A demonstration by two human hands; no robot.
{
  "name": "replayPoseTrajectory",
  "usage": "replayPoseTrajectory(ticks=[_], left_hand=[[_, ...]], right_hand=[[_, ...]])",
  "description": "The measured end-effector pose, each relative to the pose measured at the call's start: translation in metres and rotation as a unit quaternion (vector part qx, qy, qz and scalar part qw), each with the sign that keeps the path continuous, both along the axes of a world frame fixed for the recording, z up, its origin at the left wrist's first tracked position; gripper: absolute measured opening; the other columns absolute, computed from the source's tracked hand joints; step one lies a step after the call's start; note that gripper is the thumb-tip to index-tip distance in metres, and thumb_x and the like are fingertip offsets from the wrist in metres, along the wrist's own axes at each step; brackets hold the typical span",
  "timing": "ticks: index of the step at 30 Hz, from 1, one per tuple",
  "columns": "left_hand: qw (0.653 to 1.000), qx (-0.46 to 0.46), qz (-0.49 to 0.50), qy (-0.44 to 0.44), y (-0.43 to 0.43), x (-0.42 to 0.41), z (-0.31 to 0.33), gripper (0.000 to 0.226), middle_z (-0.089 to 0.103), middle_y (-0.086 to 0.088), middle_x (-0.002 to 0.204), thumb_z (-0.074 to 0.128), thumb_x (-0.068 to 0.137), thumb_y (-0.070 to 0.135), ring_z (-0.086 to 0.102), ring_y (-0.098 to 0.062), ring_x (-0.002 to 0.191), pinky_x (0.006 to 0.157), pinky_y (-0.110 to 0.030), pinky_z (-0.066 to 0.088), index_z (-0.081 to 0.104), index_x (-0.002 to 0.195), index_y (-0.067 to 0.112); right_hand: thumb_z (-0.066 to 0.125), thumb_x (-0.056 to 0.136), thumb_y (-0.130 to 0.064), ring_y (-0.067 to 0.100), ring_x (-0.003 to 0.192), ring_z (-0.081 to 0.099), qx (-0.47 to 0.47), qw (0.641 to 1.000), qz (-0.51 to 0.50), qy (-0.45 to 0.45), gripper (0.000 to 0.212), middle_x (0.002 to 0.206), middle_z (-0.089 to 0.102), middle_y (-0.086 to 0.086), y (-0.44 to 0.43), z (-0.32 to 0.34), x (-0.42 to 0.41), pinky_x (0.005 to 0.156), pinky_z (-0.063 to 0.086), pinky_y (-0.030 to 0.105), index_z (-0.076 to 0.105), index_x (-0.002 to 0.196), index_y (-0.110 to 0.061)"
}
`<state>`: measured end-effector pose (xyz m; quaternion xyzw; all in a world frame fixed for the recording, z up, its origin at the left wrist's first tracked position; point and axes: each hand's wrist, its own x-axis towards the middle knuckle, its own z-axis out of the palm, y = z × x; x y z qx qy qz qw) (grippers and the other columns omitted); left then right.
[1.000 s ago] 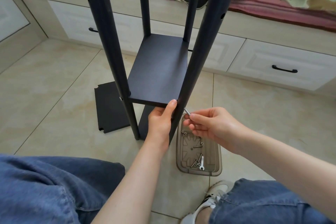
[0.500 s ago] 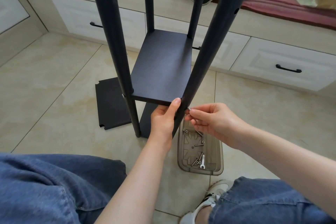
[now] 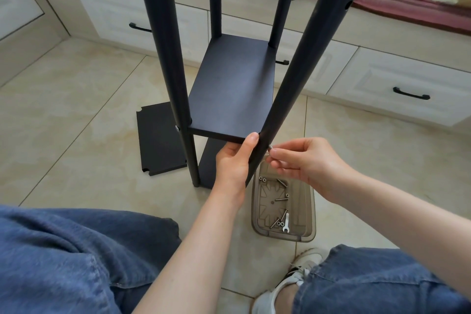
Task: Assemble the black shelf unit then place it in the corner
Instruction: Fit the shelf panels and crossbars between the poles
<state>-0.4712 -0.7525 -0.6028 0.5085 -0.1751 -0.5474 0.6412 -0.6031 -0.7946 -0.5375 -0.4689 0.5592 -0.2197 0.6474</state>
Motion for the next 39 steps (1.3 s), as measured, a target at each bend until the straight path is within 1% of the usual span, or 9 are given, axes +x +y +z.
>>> replayPoseTrajectory(ticks=[5,11,16,21,25,31,34,36,39], left_hand=[[1.0,0.0,0.003,0.004,0.0,0.0,0.0,0.016,0.078,-0.01,0.092,0.065,0.097,0.028,0.075,-0.022,0.09,0.08,-0.023,0.058,0.075,0.095,0.015],[1.0,0.004,0.012,0.016,-0.001,-0.001,0.001,0.017,0.077,-0.016,0.101,0.066,0.096,0.026,0.072,-0.033,0.101,0.096,-0.038,0.057,0.075,0.1,0.012],[1.0,0.005,0.008,0.018,-0.001,-0.001,0.001,0.013,0.078,-0.009,0.1,0.067,0.096,0.027,0.072,-0.03,0.104,0.092,-0.031,0.058,0.075,0.098,0.017],[1.0,0.009,0.009,0.016,0.0,-0.001,0.001,0.011,0.078,-0.005,0.1,0.067,0.095,0.029,0.072,-0.026,0.103,0.093,-0.033,0.057,0.076,0.094,0.022],[1.0,0.01,0.009,0.021,-0.001,-0.001,0.0,0.012,0.078,-0.006,0.101,0.068,0.095,0.029,0.072,-0.027,0.105,0.094,-0.033,0.057,0.075,0.097,0.019],[0.999,0.007,0.013,0.028,-0.002,-0.001,-0.003,0.011,0.077,-0.007,0.1,0.068,0.095,0.028,0.071,-0.03,0.106,0.096,-0.037,0.056,0.075,0.096,0.02],[0.999,0.007,0.015,0.031,-0.002,-0.002,-0.002,0.01,0.078,-0.003,0.097,0.068,0.095,0.028,0.073,-0.022,0.099,0.089,-0.03,0.056,0.075,0.095,0.02],[0.999,0.007,0.013,0.031,-0.002,-0.002,-0.003,0.011,0.078,-0.001,0.096,0.068,0.096,0.028,0.073,-0.019,0.096,0.085,-0.027,0.056,0.075,0.095,0.02],[0.999,0.01,0.012,0.031,-0.002,-0.002,-0.003,0.012,0.078,-0.003,0.097,0.068,0.095,0.029,0.073,-0.02,0.097,0.088,-0.029,0.056,0.075,0.096,0.019]], right_hand=[[0.075,0.085,-0.01,0.014,0.068,0.073,-0.011,1.0,-0.001,0.009,0.015,0.079,0.076,0.012,0.001,-0.002,0.003,0.064,0.059,0.023,0.07,0.094,0.0],[0.074,0.087,-0.011,0.011,0.064,0.07,-0.011,1.0,0.013,0.015,0.014,0.076,0.075,0.011,-0.002,-0.003,0.002,0.066,0.059,0.024,0.07,0.093,0.001],[0.074,0.087,-0.012,0.009,0.061,0.067,-0.016,0.999,0.028,0.024,0.015,0.078,0.076,0.011,-0.005,-0.003,0.0,0.064,0.058,0.022,0.071,0.094,0.001],[0.074,0.087,-0.011,0.009,0.06,0.066,-0.038,0.998,0.042,0.039,0.011,0.077,0.075,0.012,-0.007,-0.002,0.001,0.063,0.058,0.022,0.072,0.09,-0.001],[0.073,0.088,-0.01,0.009,0.057,0.065,-0.049,0.996,0.06,0.045,0.009,0.074,0.074,0.011,-0.009,0.0,0.0,0.061,0.056,0.02,0.074,0.086,-0.001],[0.072,0.089,-0.01,0.009,0.059,0.066,-0.047,0.996,0.062,0.041,0.012,0.076,0.075,0.012,-0.012,-0.001,0.003,0.062,0.056,0.02,0.073,0.09,0.002],[0.074,0.087,-0.011,0.011,0.059,0.068,-0.051,0.996,0.06,0.039,0.013,0.074,0.075,0.012,-0.012,0.0,0.004,0.061,0.056,0.02,0.073,0.09,0.002],[0.076,0.085,-0.011,0.014,0.061,0.07,-0.07,0.995,0.061,0.045,0.015,0.072,0.075,0.012,-0.012,0.0,0.004,0.061,0.058,0.021,0.072,0.089,0.003],[0.078,0.082,-0.01,0.019,0.061,0.072,-0.132,0.986,0.073,0.076,0.015,0.071,0.074,0.012,-0.011,-0.001,0.004,0.06,0.059,0.024,0.071,0.087,0.002]])
